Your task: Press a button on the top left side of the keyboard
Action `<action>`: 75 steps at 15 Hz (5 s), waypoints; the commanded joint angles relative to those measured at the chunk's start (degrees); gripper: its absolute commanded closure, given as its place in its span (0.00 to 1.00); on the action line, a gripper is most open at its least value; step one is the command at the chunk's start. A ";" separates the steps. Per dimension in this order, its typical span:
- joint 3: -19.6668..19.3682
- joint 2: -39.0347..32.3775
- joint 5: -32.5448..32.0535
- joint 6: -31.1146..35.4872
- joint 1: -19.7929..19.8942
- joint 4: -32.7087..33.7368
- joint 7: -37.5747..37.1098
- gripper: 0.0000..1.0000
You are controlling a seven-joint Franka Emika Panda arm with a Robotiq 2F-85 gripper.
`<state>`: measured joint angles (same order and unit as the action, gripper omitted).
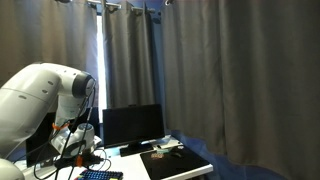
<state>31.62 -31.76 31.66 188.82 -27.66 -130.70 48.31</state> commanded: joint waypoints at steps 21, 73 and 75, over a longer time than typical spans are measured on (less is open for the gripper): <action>-6.67 -2.49 -38.83 0.02 1.06 -0.71 -36.81 1.00; -7.92 -0.90 -39.37 0.25 0.15 -0.91 -37.86 1.00; -7.89 -0.31 -39.33 0.07 0.17 -1.11 -37.93 1.00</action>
<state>23.79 -34.21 -5.84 189.60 -27.54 -130.61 12.90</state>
